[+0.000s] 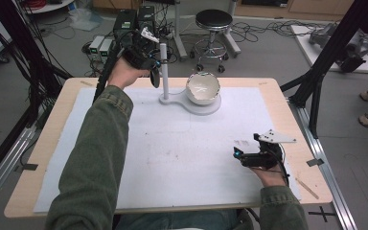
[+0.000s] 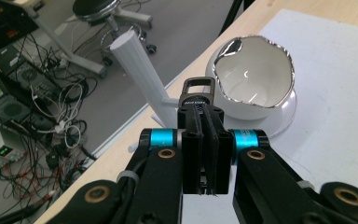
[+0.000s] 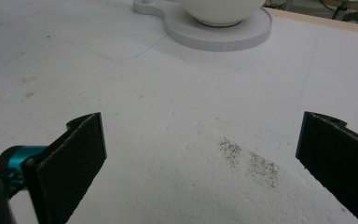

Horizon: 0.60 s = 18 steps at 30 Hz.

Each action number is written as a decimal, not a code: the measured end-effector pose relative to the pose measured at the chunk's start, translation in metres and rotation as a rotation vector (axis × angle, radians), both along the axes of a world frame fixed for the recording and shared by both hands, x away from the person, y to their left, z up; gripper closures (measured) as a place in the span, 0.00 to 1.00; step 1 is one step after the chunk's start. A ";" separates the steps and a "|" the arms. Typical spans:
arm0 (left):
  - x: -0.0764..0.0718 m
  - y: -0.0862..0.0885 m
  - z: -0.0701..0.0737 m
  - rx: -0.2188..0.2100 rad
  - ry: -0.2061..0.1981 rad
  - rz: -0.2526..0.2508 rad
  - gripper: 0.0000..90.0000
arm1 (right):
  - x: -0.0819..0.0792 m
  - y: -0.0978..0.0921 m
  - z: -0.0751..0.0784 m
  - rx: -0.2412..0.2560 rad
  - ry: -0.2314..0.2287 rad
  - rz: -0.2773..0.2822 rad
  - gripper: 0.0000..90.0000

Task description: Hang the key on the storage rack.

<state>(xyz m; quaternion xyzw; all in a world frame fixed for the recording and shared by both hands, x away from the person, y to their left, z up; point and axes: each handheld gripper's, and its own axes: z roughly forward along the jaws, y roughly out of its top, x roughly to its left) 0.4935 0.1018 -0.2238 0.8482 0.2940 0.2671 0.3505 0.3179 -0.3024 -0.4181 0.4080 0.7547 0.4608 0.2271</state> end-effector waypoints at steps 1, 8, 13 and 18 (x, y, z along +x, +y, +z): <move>0.001 -0.001 -0.001 0.007 0.000 -0.003 0.96 | 0.000 0.000 0.000 0.002 0.000 0.000 0.01; 0.003 -0.008 -0.008 0.084 0.010 0.036 0.95 | 0.000 0.001 -0.001 -0.006 0.010 0.006 0.01; 0.003 -0.010 -0.016 0.087 0.023 0.042 0.95 | 0.000 0.002 -0.001 -0.010 0.010 0.006 0.01; 0.007 -0.008 -0.025 0.092 0.012 0.040 0.95 | 0.000 0.001 -0.001 -0.003 0.006 0.001 0.00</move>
